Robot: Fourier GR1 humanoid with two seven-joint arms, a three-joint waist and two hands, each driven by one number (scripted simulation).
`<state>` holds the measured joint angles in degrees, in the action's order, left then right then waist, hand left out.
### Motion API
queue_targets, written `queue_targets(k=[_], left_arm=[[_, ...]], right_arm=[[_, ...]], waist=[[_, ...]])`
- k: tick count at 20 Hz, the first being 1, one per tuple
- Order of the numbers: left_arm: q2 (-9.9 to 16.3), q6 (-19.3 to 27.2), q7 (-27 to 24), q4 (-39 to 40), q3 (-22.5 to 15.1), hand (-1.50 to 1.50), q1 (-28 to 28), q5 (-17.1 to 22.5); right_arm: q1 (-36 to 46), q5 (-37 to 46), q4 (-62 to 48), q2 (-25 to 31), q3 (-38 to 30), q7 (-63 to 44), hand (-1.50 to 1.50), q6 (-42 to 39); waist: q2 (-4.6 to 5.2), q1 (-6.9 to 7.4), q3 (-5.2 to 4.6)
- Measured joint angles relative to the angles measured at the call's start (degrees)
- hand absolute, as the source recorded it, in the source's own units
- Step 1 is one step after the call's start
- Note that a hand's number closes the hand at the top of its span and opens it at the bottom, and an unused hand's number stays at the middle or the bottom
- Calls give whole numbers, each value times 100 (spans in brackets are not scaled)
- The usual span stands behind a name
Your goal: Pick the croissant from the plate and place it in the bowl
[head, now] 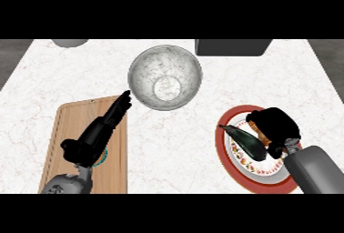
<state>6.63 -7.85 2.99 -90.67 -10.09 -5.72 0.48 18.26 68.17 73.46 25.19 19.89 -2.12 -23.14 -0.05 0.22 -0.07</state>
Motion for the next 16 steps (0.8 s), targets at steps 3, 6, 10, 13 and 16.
queue_targets(k=[3, 6, 10, 13, 16], left_arm=[[-7, -47, 125, -159, 45, 0, 17, 17], [-30, -135, -28, -27, 129, 0, 0, -10], [-77, -151, -20, 85, 196, 0, -112, -80], [-137, -150, 27, 107, 123, 0, -184, -113], [-186, -221, 57, 122, 14, 0, -299, -117]], right_arm=[[37, 144, -142, -99, -66, 208, 150, 343], [89, 269, -240, -203, -184, 394, 150, 476], [94, 441, -214, -455, -209, 384, 150, 559], [368, 402, -92, -1402, 164, -365, 150, 191], [575, -7, -24, -1933, 604, -1070, 150, 118]], waist=[[-3, 1, 0], [0, -4, 2], [1, -8, 3], [1, 100, -5], [30, 354, -7]])
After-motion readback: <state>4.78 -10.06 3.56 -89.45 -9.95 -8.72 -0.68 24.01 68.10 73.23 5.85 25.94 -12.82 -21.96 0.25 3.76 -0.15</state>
